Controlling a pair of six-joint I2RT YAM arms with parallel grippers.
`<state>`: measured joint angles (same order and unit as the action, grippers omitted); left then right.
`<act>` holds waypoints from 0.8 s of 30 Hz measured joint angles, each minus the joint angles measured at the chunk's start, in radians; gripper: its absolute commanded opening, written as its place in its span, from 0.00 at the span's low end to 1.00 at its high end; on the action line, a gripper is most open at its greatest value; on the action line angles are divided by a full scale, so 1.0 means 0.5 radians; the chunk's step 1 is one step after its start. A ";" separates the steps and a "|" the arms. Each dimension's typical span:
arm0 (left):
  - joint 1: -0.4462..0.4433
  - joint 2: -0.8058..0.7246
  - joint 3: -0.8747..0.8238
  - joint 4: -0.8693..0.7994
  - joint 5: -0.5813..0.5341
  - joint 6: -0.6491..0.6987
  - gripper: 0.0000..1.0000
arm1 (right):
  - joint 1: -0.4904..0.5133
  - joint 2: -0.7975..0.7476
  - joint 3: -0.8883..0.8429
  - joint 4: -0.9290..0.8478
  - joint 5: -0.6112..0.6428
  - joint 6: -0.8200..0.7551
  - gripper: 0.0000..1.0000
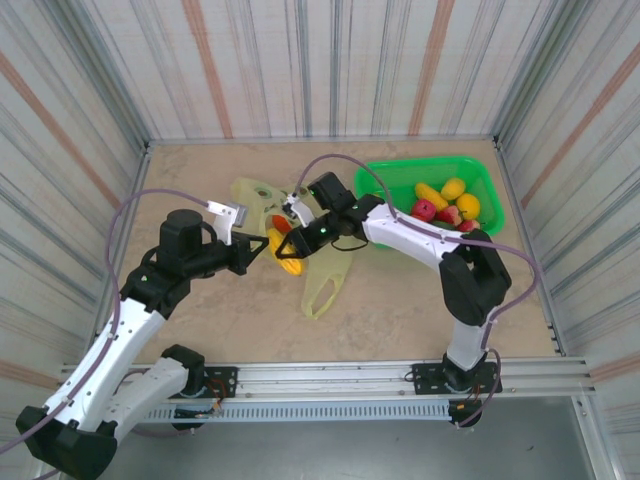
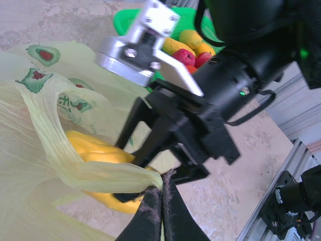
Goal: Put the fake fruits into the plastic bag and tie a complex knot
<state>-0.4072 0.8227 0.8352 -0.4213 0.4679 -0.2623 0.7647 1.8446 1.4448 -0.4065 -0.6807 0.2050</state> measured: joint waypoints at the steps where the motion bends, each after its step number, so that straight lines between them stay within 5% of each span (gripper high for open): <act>1: 0.000 -0.001 0.000 0.000 0.000 0.000 0.00 | -0.001 0.052 0.063 -0.012 0.011 0.007 0.40; 8: 0.000 -0.011 0.000 0.001 0.007 0.000 0.00 | -0.015 0.485 0.687 -0.188 0.326 0.166 0.42; 14: 0.000 -0.011 -0.017 0.008 0.008 0.000 0.00 | 0.018 0.560 0.708 -0.084 0.826 0.464 0.45; 19: 0.000 -0.011 -0.018 0.015 0.008 0.000 0.00 | 0.134 0.591 0.743 0.050 1.100 0.583 0.69; 24: 0.002 -0.011 -0.018 0.015 0.008 0.000 0.00 | 0.228 0.656 0.903 0.071 1.199 0.607 0.69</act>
<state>-0.4065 0.8169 0.8261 -0.4137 0.4721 -0.2623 0.8787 2.1727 1.8961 -0.3710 -0.0811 0.5087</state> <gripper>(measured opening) 0.058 0.704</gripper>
